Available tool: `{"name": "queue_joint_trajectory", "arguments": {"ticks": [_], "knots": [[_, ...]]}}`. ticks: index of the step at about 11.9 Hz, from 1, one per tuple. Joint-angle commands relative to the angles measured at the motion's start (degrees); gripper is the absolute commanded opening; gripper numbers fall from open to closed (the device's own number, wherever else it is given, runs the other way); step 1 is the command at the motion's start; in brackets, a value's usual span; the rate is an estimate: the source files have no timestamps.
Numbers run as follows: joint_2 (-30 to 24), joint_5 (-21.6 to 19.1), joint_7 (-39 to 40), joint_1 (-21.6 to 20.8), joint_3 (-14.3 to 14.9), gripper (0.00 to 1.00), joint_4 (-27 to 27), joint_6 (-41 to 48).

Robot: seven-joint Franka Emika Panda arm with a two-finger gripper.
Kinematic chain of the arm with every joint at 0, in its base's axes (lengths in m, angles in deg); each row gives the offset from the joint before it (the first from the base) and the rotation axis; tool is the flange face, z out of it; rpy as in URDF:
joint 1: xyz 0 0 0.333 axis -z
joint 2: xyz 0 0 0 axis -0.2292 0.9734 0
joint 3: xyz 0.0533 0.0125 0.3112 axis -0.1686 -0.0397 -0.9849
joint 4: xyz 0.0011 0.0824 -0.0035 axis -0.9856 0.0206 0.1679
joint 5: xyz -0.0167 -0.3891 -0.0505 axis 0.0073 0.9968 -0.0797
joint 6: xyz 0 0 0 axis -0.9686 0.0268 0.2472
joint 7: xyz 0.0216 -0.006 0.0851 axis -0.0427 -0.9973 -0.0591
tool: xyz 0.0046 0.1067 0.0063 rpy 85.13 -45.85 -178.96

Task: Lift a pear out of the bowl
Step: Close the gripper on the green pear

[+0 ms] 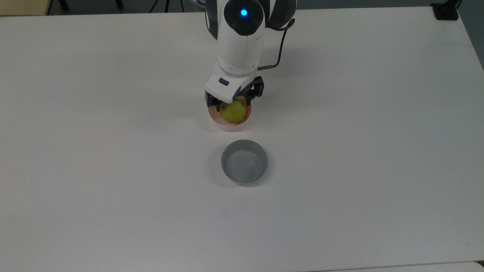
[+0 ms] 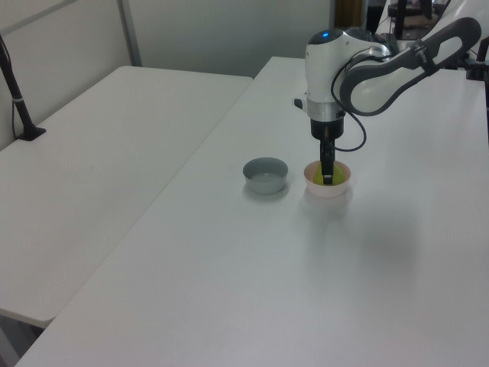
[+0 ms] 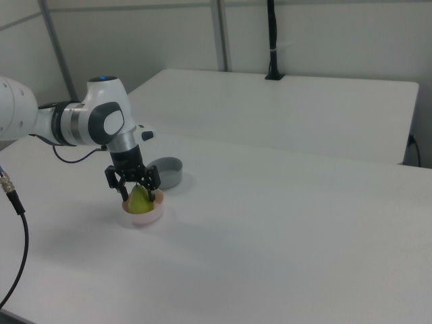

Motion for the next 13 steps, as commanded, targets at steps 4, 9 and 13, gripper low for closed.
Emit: {"name": "queue_joint_trajectory", "arguments": {"ticks": [4, 9, 13], "knots": [[0.26, 0.15, 1.55, 0.06, 0.38, 0.51, 0.76, -2.09], [-1.76, 0.06, 0.76, -0.21, 0.38, 0.37, -0.9, 1.32], [-3.61, -0.64, 0.59, 0.14, 0.38, 0.37, -5.9, 8.62]]}}
